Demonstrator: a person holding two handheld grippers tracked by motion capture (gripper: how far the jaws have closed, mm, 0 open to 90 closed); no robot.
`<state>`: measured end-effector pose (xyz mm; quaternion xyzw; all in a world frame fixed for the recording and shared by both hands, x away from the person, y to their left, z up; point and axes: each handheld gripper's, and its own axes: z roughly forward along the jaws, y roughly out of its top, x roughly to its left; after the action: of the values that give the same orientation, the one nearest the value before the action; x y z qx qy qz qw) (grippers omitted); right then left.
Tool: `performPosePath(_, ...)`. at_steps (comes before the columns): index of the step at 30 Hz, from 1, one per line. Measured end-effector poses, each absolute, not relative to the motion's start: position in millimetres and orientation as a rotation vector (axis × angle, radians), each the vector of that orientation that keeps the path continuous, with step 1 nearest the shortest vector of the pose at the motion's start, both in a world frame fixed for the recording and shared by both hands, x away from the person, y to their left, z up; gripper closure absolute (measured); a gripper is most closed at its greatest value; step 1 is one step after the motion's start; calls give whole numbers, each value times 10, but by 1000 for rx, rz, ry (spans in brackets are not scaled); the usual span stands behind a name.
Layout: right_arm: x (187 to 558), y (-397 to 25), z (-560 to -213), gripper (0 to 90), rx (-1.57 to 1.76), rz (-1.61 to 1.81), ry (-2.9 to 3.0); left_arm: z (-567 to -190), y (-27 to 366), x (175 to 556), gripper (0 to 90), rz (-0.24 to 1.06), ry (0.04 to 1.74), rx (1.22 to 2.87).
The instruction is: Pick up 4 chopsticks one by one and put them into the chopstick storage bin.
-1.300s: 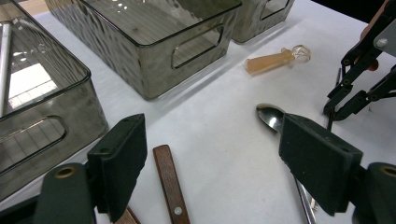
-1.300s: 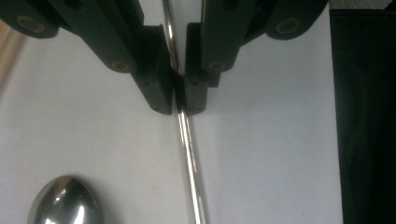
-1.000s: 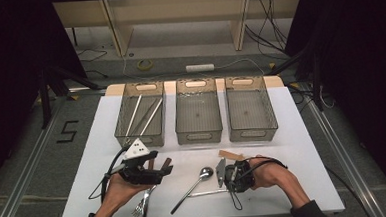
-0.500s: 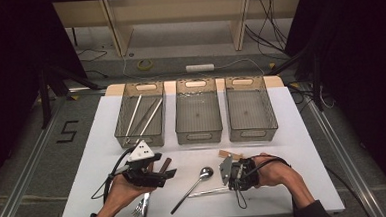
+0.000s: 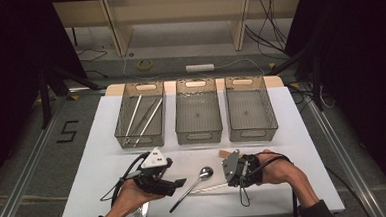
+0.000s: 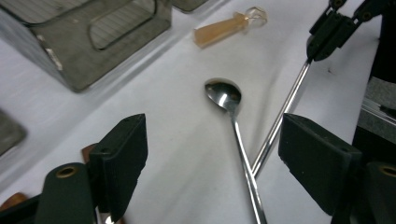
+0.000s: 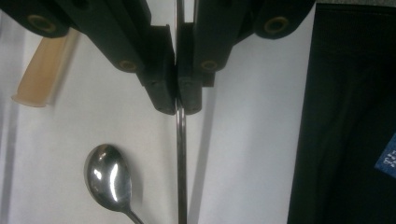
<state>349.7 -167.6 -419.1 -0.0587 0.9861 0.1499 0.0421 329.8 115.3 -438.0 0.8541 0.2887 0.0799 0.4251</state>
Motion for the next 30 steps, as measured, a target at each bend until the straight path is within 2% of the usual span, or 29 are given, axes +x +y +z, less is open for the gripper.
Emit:
performPosePath(14,3498,-1805,-4068,869,-154,532,3003,-4415,1033,3269,244,181,669,2181)
performPosePath(22,3478,-1772,-3981,869,-203,578,2983,-4476,826,3255,255,156,591,2239)
performPosePath(30,3468,-1710,-3972,868,-221,596,2985,-4543,638,3269,337,125,506,2310)
